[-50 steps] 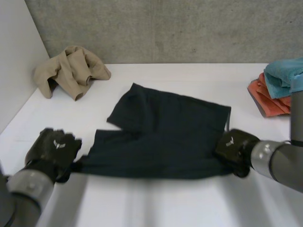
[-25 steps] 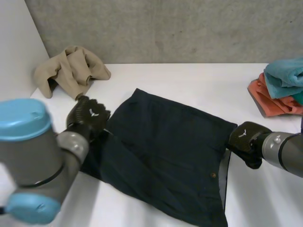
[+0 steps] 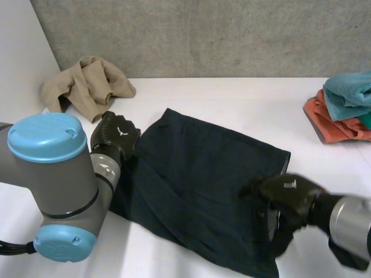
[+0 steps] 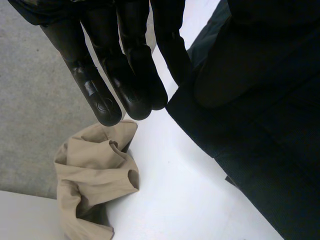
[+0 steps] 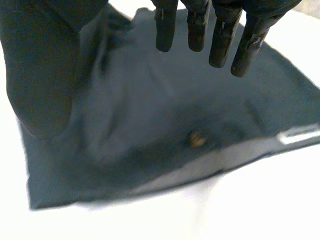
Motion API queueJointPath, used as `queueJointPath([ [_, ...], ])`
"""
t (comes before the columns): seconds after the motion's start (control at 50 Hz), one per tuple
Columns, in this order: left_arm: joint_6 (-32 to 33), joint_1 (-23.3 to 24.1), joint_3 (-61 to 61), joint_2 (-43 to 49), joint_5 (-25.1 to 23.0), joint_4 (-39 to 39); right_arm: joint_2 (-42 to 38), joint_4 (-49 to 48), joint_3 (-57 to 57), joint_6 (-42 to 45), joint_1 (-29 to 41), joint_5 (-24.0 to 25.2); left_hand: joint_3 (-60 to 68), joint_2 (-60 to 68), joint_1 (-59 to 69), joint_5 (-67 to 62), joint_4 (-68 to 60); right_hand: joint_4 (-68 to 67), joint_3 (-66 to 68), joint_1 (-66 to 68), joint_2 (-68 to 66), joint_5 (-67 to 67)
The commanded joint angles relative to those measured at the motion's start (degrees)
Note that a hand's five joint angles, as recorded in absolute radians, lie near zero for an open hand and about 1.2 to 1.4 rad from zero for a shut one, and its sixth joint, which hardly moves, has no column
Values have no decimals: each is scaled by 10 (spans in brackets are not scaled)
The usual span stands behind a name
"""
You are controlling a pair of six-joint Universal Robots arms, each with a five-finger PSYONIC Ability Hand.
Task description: Fold the laundry.
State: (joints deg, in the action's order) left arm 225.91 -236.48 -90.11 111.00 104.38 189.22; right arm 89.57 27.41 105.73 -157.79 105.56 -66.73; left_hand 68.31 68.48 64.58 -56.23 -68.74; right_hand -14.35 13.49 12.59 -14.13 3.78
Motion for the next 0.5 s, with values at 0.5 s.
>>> queueJointPath([
  [0.5, 1, -12, 89, 73, -1, 40, -84, -288, 5, 23, 80, -103, 117, 115, 154, -138, -113, -657, 665, 674, -659, 662],
])
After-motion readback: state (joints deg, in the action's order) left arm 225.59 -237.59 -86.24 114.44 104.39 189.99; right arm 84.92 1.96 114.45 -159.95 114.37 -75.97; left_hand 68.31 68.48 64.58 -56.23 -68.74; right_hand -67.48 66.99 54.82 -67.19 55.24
